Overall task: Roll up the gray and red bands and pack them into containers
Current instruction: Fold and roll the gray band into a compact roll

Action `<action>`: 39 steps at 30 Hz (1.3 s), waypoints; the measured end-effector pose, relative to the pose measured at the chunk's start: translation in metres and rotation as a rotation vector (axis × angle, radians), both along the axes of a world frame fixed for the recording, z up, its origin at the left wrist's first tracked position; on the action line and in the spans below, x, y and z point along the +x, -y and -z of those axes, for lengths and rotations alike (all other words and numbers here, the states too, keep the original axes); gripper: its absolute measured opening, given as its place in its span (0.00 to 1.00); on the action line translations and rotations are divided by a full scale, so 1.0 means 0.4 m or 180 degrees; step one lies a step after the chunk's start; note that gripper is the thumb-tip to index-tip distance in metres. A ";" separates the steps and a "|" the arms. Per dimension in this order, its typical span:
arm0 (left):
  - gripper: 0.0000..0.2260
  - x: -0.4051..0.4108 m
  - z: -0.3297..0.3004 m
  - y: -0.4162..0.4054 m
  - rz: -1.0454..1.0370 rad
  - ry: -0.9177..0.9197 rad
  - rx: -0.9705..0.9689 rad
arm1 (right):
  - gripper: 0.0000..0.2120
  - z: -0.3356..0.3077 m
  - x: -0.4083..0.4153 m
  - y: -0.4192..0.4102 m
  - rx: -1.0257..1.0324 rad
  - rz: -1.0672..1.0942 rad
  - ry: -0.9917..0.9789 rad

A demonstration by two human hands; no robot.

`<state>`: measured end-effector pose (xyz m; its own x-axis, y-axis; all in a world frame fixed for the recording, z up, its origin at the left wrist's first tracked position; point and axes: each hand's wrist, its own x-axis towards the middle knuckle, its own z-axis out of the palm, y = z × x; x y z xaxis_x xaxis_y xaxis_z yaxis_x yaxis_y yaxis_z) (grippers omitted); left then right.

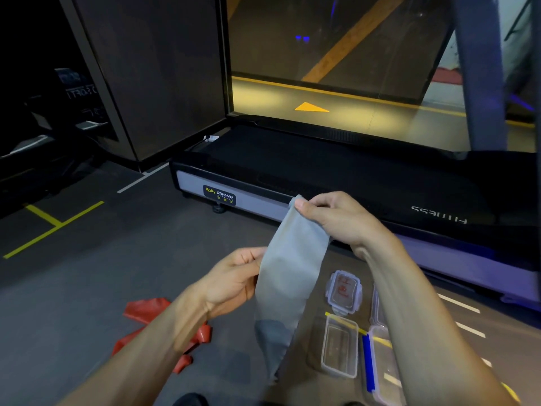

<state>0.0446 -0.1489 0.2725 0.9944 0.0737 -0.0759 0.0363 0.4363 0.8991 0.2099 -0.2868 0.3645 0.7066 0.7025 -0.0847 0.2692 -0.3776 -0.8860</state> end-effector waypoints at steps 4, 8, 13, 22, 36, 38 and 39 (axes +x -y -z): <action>0.17 -0.004 0.001 -0.001 -0.0060 -0.0029 -0.0051 | 0.42 0.012 0.004 0.001 -0.0112 -0.0204 -0.0138; 0.15 -0.006 0.004 0.000 -0.0081 -0.0044 -0.0192 | 0.46 0.028 0.013 0.003 -0.0199 -0.0163 -0.0105; 0.20 -0.005 0.007 -0.011 -0.0061 -0.0159 -0.0274 | 0.52 0.041 0.015 0.001 -0.0375 -0.0187 -0.0035; 0.36 0.002 -0.005 -0.014 0.0024 -0.0017 -0.0601 | 0.48 0.054 0.019 0.004 -0.0378 -0.0102 -0.0120; 0.18 0.010 0.003 -0.005 0.0541 0.0050 -0.0008 | 0.28 0.035 0.019 0.030 -0.0343 -0.0193 -0.0046; 0.18 0.010 0.006 -0.016 0.0542 -0.0023 0.0005 | 0.24 0.030 0.014 0.037 -0.0484 -0.0226 -0.0116; 0.17 0.009 0.007 -0.024 0.0567 -0.0062 0.0036 | 0.24 0.033 0.012 0.038 -0.0561 -0.0223 -0.0178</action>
